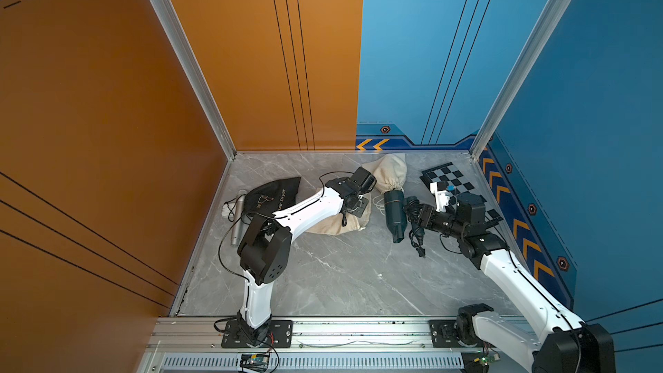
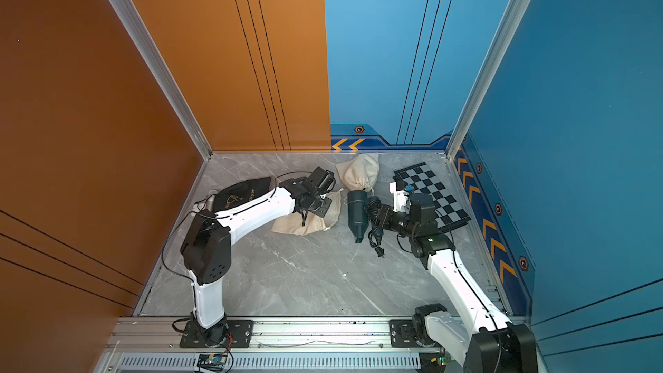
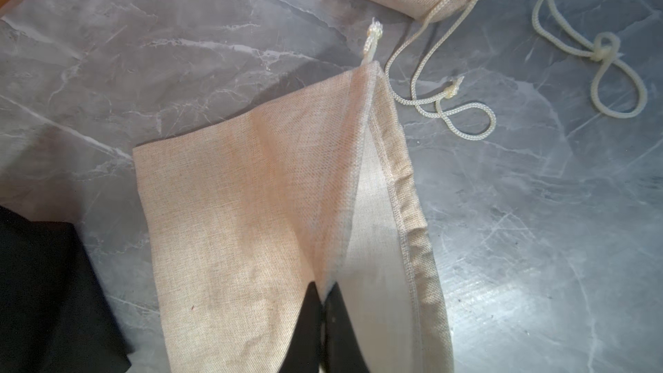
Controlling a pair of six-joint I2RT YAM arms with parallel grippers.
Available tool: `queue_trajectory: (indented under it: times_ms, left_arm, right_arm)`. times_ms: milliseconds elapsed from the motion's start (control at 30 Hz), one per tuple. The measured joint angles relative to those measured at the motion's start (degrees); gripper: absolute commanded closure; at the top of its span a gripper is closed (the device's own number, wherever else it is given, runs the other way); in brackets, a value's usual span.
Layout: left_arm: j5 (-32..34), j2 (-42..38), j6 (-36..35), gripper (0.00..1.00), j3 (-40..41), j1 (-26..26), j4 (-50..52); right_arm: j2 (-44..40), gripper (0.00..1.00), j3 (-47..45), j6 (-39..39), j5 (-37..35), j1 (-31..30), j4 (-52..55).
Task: Pack away hair dryers
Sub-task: Place the hair dryer in the drawstring bag.
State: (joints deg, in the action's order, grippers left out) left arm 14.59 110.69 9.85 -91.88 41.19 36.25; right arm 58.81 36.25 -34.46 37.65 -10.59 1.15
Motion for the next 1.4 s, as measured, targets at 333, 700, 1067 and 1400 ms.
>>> queue_trajectory:
  times_ms: [333,700,1067,1400]
  left_arm:
    - [0.81,-5.11,-3.52,1.0,2.51,-1.38,-3.76]
    - [0.83,-9.46,-9.07,1.0,9.66,2.84,-6.56]
    - [1.42,-17.42,-10.95,1.0,19.82,5.55,-11.8]
    - [1.38,-17.79,-10.93,1.0,19.82,5.4,-13.38]
  right_arm:
    - [4.46,0.79,-4.46,0.61,4.07,-3.45,0.42]
    - [13.7,0.79,-2.58,0.61,5.75,-5.81,-2.93]
    - [22.93,0.78,1.84,-0.98,6.97,-8.55,-7.65]
    - [24.48,0.78,1.97,-3.08,7.19,-10.64,-10.12]
